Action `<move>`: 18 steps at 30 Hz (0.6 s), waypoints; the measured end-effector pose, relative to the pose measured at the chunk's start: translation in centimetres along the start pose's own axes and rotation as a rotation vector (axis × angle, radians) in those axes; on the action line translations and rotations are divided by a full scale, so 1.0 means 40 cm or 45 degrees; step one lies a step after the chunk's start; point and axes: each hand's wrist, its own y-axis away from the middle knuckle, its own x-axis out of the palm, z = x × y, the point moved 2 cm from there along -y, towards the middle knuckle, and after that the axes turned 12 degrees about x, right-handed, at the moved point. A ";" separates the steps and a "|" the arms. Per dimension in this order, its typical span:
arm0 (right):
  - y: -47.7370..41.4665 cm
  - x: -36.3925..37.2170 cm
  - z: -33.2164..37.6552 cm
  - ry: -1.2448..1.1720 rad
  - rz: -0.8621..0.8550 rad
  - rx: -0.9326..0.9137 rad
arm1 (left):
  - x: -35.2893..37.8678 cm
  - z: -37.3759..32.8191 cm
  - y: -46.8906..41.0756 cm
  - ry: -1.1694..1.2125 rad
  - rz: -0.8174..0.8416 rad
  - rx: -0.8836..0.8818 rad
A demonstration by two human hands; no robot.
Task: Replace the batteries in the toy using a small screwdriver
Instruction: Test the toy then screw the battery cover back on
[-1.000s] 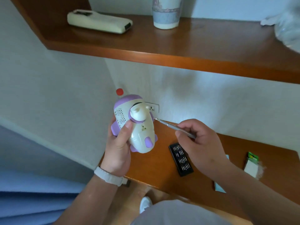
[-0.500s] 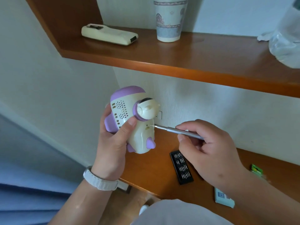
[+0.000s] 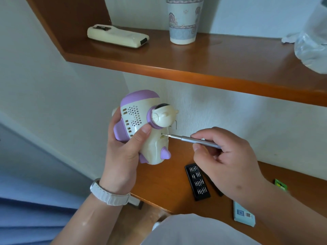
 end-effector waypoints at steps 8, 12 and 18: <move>0.005 0.005 -0.017 0.054 0.012 0.031 | 0.011 -0.005 0.010 -0.051 0.000 -0.007; 0.006 0.007 -0.017 0.112 0.019 0.007 | 0.011 -0.004 0.014 -0.100 0.018 0.012; 0.009 0.009 -0.024 0.104 0.077 0.095 | 0.016 0.001 0.019 -0.149 0.018 -0.003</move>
